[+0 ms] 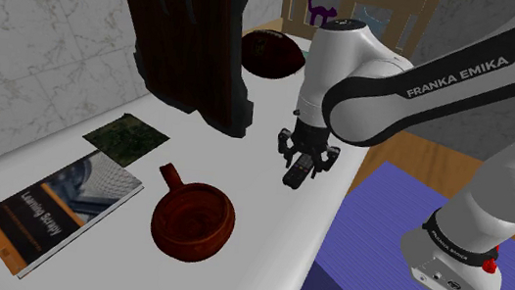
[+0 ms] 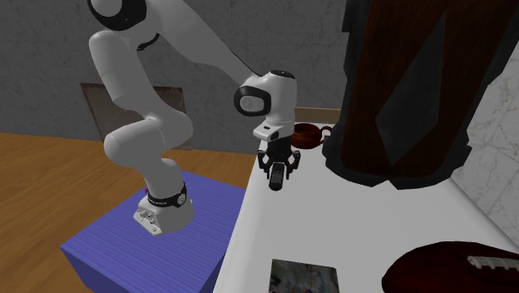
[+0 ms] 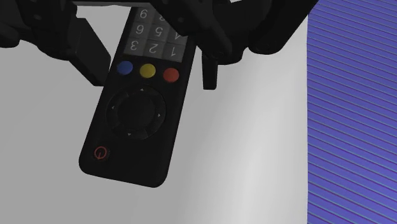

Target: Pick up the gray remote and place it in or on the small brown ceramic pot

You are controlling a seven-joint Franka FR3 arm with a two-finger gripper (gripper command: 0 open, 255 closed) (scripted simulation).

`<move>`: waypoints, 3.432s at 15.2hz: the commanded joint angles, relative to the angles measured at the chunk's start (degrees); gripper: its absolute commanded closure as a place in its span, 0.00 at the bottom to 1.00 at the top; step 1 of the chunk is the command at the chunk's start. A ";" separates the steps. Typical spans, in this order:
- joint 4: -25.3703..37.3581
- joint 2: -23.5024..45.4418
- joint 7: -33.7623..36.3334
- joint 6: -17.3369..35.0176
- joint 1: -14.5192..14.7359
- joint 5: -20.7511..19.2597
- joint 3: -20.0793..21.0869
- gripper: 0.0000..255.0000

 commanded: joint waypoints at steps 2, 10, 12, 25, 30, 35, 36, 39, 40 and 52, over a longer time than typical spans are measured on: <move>-0.28 0.16 -0.03 0.11 0.00 0.04 0.06 1.00; 0.48 -1.38 -0.27 -2.16 0.42 0.09 -0.84 1.00; 1.19 -2.78 -0.48 -4.25 0.76 0.08 -1.70 1.00; 7.03 -9.44 -1.10 -16.73 1.75 -1.29 -6.54 1.00; 9.80 -11.00 -1.13 -21.07 1.76 -2.10 -8.11 1.00; 12.84 -12.08 -1.10 -25.20 1.63 -2.95 -9.52 1.00; 13.48 -12.24 -1.08 -26.01 1.59 -3.12 -9.78 1.00; 15.46 -12.62 -1.03 -28.38 1.46 -3.64 -10.55 1.00; 16.13 -12.71 -1.01 -29.16 1.41 -3.81 -10.79 1.00; 32.87 3.70 16.92 -26.64 -2.48 -6.21 7.29 1.00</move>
